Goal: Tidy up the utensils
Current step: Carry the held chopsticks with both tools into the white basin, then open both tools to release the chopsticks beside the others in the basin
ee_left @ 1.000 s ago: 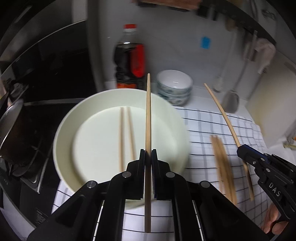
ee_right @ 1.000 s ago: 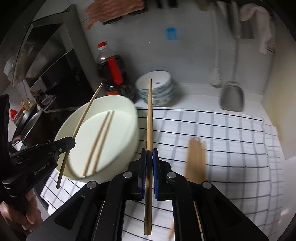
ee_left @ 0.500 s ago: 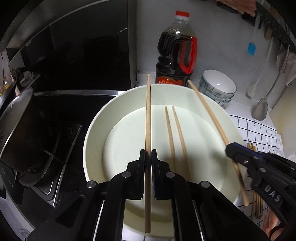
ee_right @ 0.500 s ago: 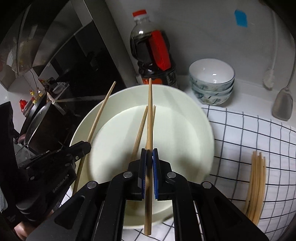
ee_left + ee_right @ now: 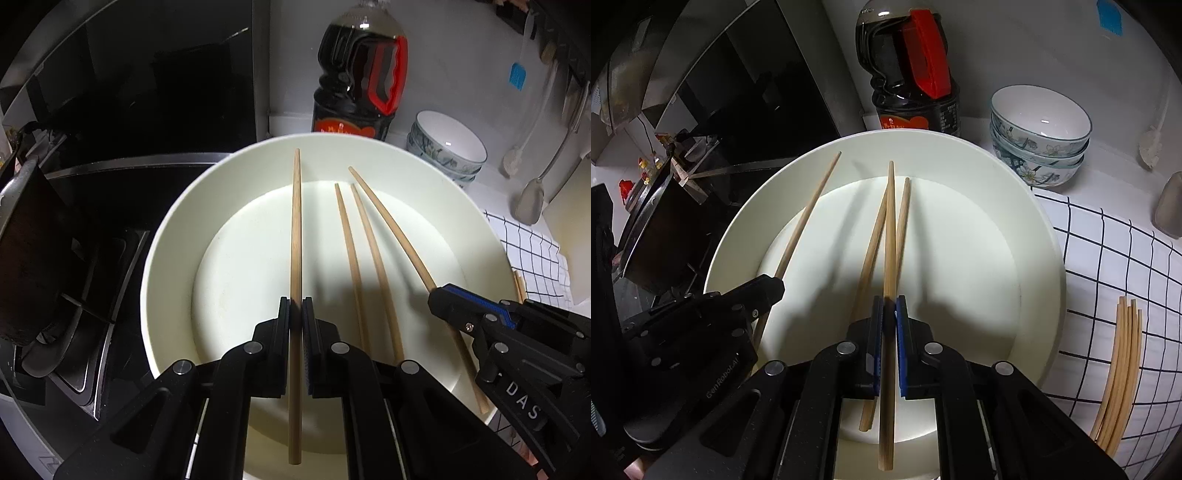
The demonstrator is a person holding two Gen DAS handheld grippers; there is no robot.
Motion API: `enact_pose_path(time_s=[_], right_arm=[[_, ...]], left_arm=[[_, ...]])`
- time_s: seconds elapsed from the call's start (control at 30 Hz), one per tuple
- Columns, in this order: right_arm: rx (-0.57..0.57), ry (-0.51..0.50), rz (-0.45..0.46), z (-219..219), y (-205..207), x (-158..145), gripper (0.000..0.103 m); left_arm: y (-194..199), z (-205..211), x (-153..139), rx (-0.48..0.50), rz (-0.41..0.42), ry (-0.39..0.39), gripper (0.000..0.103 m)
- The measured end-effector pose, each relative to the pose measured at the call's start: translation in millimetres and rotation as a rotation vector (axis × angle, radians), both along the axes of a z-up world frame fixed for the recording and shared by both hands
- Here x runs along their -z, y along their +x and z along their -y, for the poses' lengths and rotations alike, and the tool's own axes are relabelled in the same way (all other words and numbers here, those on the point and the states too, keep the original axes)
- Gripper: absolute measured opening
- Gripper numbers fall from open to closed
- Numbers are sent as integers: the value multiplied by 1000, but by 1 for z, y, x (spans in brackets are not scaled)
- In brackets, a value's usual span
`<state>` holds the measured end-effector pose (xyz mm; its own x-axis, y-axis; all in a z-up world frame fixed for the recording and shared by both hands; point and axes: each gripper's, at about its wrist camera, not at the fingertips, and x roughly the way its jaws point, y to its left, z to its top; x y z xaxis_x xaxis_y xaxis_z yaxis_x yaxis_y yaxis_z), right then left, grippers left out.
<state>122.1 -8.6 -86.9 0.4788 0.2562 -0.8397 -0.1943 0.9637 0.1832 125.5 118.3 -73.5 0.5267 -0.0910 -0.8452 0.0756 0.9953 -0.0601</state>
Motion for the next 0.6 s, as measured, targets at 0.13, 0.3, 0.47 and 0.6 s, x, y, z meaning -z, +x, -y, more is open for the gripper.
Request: enact_pose_path(time_s=[0.13, 0.3, 0.47, 0.6], right_arm=[[-3, -6, -8, 0, 4, 1, 7], [-7, -14, -7, -1, 2, 0, 7], [6, -20, 14, 4, -3, -7, 13], [21, -24, 28, 10, -9, -12, 13]], left_arm=[[1, -2, 5, -9, -19, 1, 8], [2, -8, 7, -28, -44, -7, 8], [-5, -15, -1, -60, -17, 11, 42], [-11, -20, -11, -81, 21, 24, 55]])
